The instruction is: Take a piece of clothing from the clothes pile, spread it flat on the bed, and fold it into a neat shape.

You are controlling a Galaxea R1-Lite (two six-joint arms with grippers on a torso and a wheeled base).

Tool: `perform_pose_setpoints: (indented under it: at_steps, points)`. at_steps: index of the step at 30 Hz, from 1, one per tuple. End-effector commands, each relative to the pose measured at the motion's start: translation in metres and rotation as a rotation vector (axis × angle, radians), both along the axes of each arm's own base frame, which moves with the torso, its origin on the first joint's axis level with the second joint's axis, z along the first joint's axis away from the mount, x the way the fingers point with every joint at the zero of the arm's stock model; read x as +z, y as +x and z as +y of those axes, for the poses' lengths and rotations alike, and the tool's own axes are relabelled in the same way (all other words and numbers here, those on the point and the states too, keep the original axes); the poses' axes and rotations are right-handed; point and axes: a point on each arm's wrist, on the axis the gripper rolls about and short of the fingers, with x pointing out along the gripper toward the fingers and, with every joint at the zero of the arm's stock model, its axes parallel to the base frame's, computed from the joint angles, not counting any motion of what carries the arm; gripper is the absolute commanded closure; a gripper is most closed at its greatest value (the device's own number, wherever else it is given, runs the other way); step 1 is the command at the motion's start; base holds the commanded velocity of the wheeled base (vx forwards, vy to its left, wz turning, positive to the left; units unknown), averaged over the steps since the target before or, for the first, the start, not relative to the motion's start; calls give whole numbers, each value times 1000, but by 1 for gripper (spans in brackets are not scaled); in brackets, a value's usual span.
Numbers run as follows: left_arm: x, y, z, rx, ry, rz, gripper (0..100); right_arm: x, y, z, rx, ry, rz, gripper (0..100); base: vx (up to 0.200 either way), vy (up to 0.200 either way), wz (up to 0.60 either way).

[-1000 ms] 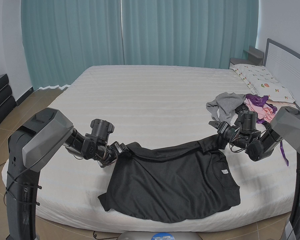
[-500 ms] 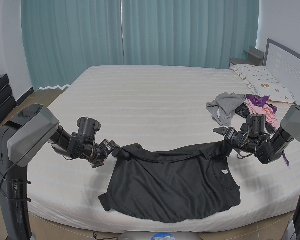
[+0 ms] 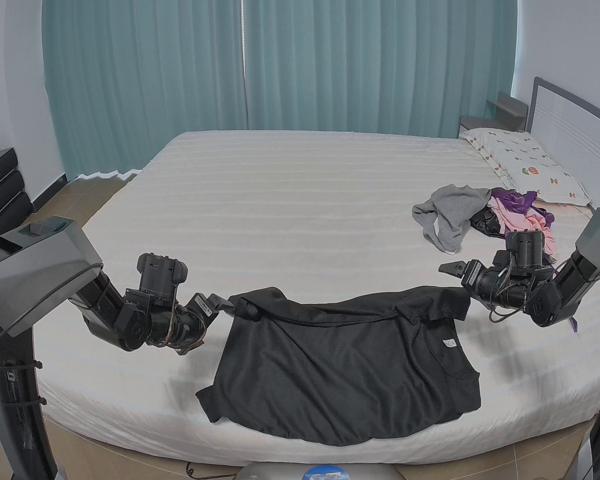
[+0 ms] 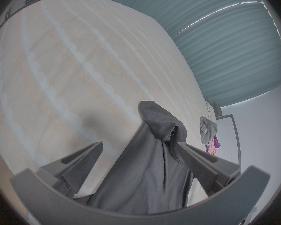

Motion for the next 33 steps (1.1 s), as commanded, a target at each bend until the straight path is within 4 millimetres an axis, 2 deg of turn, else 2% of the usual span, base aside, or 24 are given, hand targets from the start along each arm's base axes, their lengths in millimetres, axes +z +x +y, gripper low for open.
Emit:
perform_pose_setpoints:
  at_steps: [1, 8, 11, 15, 21, 26, 29, 30, 33]
  points:
    - [7, -12, 1, 1, -6, -6, 0, 23, -8, -2, -32, 73, -24, 0, 0, 0, 0]
    - [5, -15, 2, -3, -7, 7, 0, 5, -22, -3, -27, 28, 41, 0, 0, 0, 0]
    - [4, -15, 2, -3, -9, 11, 0, 6, -26, -5, -28, 26, 43, 0, 0, 0, 0]
    - [5, -16, 0, -2, -15, 9, 0, 14, -26, -7, -41, 38, 2, 0, 0, -200, 0]
    - [4, -17, -3, -8, -17, 15, 0, 12, -36, -4, -30, 32, 21, 0, 0, -167, 0]
    - [5, -17, -3, -1, -13, 13, 0, 5, -40, 7, 0, 32, 50, 0, 0, 0, 0]
    - [4, -18, -3, 0, -8, 16, 0, -5, -45, 24, 40, 43, 96, 0, 0, 0, 0]
    - [4, -18, -3, 0, -8, 16, 0, -5, -45, 24, 40, 43, 96, 0, 0, 0, 0]
    - [5, -17, 1, 18, -15, 13, 0, -16, -48, 49, 64, 51, 137, 0, 0, 0, 0]
